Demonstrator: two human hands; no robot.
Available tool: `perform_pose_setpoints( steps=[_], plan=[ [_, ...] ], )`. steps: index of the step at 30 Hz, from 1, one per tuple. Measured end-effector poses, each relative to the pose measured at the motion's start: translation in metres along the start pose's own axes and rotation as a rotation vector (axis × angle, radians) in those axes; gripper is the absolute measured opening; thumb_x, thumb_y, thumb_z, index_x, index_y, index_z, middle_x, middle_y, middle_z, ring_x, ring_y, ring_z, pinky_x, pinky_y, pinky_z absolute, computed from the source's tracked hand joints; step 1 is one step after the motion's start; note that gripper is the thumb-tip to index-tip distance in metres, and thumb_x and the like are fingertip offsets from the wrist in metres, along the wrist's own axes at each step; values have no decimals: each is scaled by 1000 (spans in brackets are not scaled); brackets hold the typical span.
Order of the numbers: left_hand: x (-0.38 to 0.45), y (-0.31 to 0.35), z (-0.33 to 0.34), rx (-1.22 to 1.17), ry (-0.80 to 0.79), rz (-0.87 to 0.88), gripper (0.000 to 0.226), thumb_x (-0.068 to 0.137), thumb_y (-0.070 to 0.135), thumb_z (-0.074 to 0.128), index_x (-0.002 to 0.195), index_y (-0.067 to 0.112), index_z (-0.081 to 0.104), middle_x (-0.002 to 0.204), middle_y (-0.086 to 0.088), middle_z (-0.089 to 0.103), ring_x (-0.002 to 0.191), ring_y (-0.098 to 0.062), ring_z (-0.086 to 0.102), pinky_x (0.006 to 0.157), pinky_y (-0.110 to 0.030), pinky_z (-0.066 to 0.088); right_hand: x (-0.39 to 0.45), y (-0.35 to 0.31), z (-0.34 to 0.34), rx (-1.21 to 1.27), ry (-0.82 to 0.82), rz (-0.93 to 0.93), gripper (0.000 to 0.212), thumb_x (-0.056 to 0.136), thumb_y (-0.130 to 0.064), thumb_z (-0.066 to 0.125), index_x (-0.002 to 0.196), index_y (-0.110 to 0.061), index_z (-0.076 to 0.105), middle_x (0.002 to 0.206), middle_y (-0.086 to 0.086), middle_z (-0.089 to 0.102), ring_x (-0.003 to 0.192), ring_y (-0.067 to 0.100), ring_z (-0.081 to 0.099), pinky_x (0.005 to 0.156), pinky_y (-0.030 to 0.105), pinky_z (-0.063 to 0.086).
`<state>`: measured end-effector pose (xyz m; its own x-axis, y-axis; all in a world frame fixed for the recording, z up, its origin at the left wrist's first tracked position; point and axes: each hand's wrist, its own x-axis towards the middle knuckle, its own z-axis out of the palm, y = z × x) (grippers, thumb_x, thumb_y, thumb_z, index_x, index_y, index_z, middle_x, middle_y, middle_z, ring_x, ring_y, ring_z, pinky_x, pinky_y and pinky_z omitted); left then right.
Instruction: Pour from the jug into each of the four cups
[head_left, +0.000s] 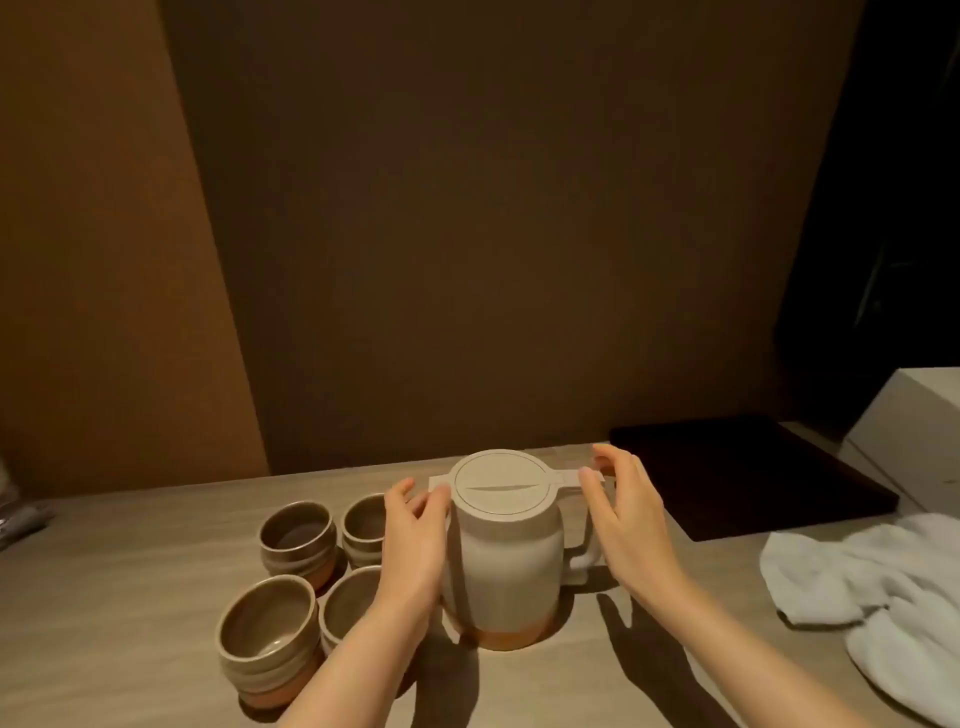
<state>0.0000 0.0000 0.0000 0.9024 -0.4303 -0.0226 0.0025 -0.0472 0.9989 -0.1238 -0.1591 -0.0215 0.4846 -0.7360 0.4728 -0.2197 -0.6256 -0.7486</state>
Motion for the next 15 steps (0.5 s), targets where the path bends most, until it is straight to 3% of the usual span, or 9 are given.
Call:
perform_pose_setpoints(
  steps=[4, 7, 12, 15],
  plan=[
    [-6, -13, 10, 9, -87, 33, 73, 93, 45, 51, 149, 39, 6, 159, -1, 22, 144, -26, 25, 113, -47, 25, 1, 3, 7, 161, -72, 190, 43, 97, -45, 47, 136, -26, 47, 129, -11, 48, 119, 8, 46, 91, 25, 39],
    [-12, -21, 20, 67, -101, 110, 76, 91, 51, 50, 148, 46, 0, 161, 9, 11, 147, -22, 16, 116, -48, 20, 14, 12, 15, 283, -118, 312, 33, 98, -47, 43, 113, -22, 59, 115, -3, 64, 105, 13, 59, 79, 22, 44],
    [-16, -26, 30, 153, -103, 212, 67, 90, 53, 49, 145, 47, 12, 156, 15, 23, 142, -15, 24, 111, -39, 27, 27, 15, 22, 515, -134, 487, 51, 97, -51, 43, 90, -10, 72, 88, 7, 74, 86, 21, 68, 77, 31, 51],
    [-15, -29, 34, 142, -94, 229, 70, 84, 55, 58, 141, 48, 18, 151, 14, 29, 134, -8, 29, 105, -33, 31, 26, 17, 26, 574, -77, 462, 54, 96, -50, 46, 80, -4, 69, 69, 10, 64, 64, 19, 60, 62, 26, 49]
  ],
)
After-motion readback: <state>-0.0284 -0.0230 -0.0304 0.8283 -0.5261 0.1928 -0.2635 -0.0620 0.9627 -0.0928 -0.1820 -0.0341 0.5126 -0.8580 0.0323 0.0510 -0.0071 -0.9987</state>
